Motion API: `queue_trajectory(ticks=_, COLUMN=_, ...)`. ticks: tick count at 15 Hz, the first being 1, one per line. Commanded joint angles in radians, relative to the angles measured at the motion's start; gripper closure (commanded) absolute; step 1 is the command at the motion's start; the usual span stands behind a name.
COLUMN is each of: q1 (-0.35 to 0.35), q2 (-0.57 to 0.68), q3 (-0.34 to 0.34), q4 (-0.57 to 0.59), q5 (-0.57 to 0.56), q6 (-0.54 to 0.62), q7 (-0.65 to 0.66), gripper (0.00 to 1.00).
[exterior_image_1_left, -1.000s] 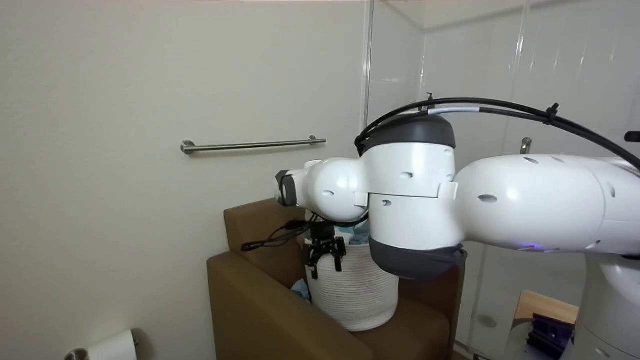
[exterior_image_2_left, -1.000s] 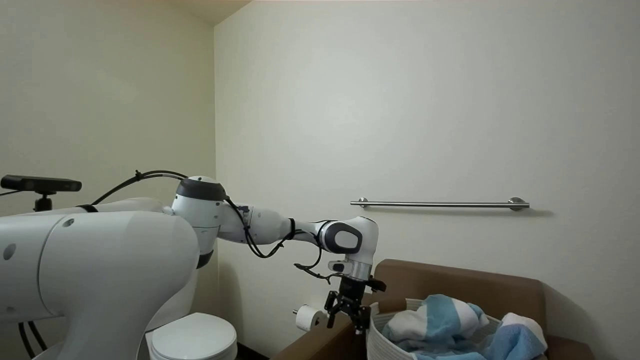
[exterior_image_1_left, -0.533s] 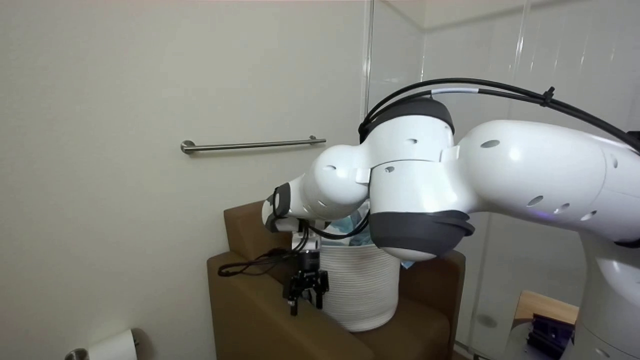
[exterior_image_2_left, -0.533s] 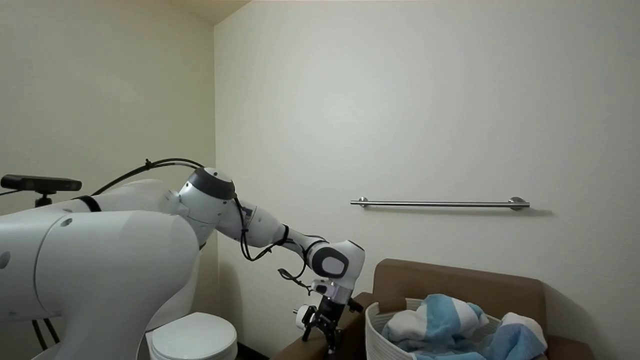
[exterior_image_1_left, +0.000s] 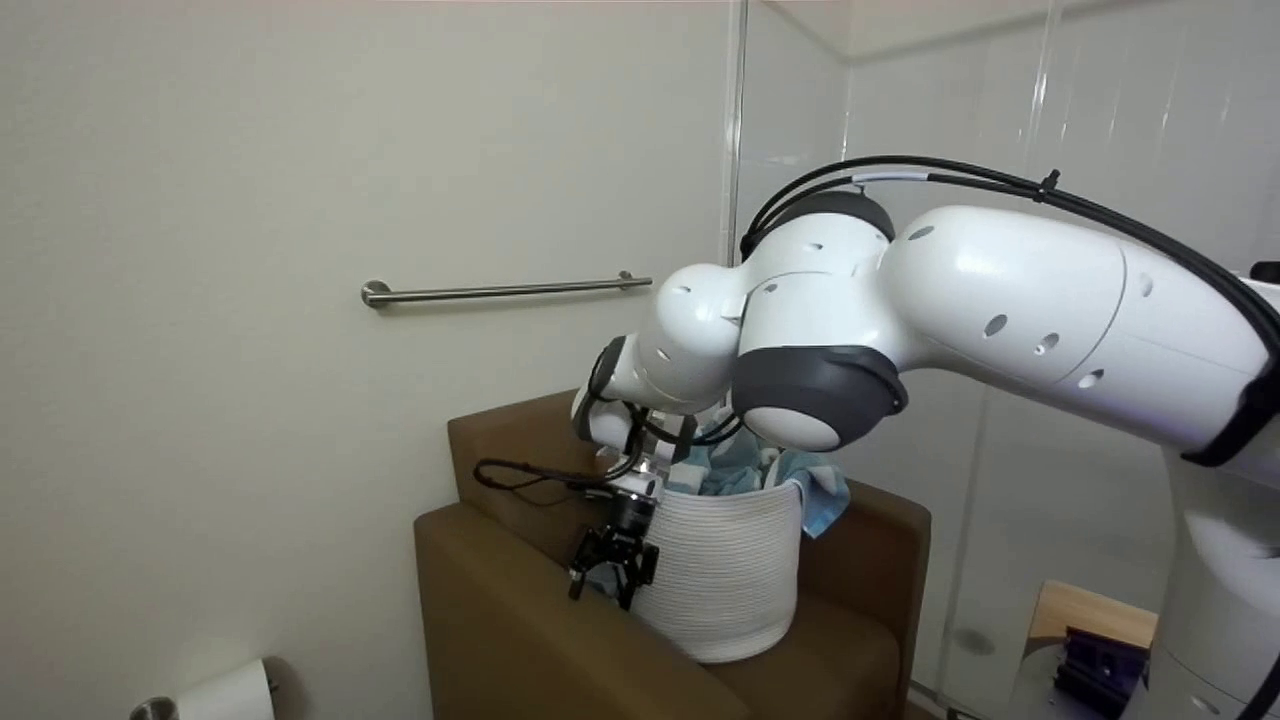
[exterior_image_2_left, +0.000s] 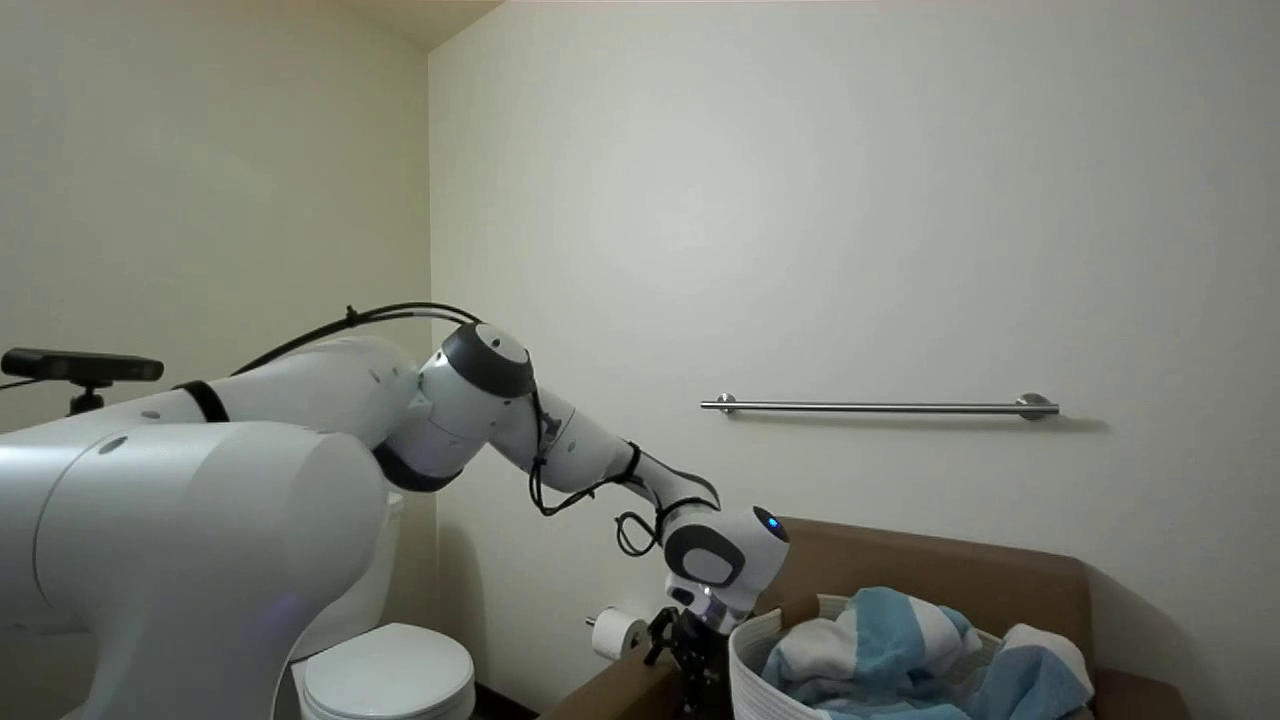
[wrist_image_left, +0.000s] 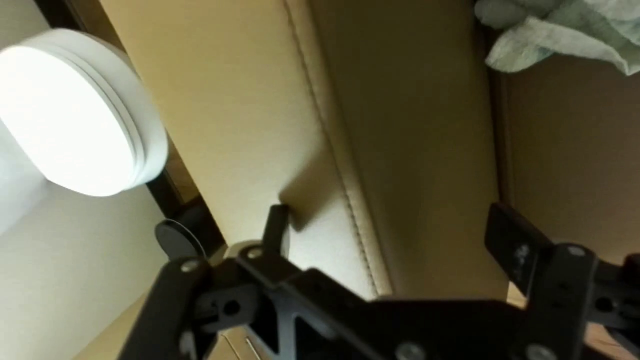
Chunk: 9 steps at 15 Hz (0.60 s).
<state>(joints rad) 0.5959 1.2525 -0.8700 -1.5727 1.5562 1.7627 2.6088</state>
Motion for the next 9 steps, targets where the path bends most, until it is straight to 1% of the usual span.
queue_trajectory(ticks=1, q1=-0.195, q2=-0.096, q3=0.205, q4=0.018, q5=-0.027, q6=0.194, q7=0.0, gripper=0.0)
queue_trajectory(ticks=3, q1=-0.303, q2=-0.121, q3=0.334, q4=0.055, q5=-0.018, q6=0.319, q7=0.0, gripper=0.0)
queue_trajectory(ticks=5, q1=-0.392, q2=-0.138, q3=0.465, q4=0.099, q5=-0.001, q6=0.465, q7=0.0, gripper=0.0)
queue_trajectory(ticks=7, q1=-0.446, q2=-0.15, q3=0.582, q4=0.133, q5=0.024, q6=0.62, q7=0.0, gripper=0.0)
queue_trajectory(ticks=9, q1=-0.473, q2=-0.149, q3=0.675, q4=0.179, q5=0.049, q6=0.774, q7=0.0, gripper=0.0)
